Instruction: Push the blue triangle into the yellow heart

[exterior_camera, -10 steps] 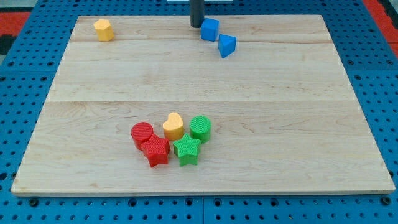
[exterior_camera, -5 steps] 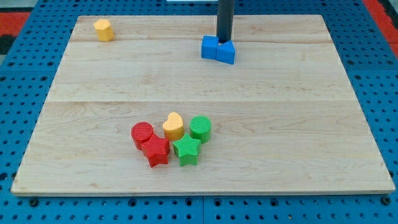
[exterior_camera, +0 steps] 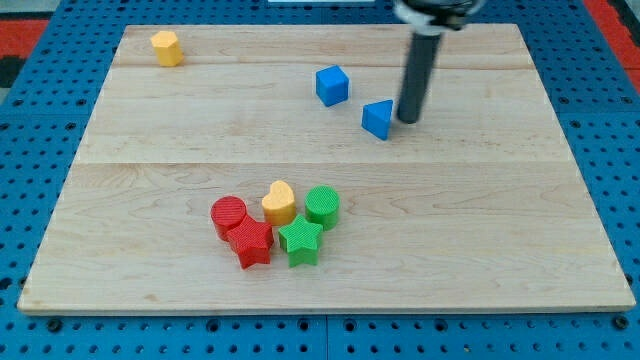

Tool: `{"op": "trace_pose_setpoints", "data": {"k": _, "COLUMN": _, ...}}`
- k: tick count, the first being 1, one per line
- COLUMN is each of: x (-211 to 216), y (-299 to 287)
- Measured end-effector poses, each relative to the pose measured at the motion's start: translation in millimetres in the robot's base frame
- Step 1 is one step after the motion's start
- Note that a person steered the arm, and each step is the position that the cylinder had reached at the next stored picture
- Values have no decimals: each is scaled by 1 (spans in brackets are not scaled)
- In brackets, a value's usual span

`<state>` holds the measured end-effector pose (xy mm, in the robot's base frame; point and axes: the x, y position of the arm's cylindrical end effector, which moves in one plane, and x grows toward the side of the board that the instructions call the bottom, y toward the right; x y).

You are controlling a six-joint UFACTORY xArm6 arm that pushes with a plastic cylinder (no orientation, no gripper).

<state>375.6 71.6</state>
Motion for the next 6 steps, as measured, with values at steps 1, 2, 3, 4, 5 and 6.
{"op": "trace_pose_setpoints", "data": {"k": 1, "x": 12, "y": -110}}
{"op": "trace_pose_setpoints", "data": {"k": 2, "x": 6, "y": -128}}
{"op": "trace_pose_setpoints", "data": {"k": 3, "x": -25, "y": -131}}
{"op": "trace_pose_setpoints", "data": {"k": 4, "x": -30, "y": -166}}
{"op": "trace_pose_setpoints", "data": {"k": 5, "x": 3, "y": -181}}
{"op": "trace_pose_setpoints", "data": {"k": 6, "x": 27, "y": -156}}
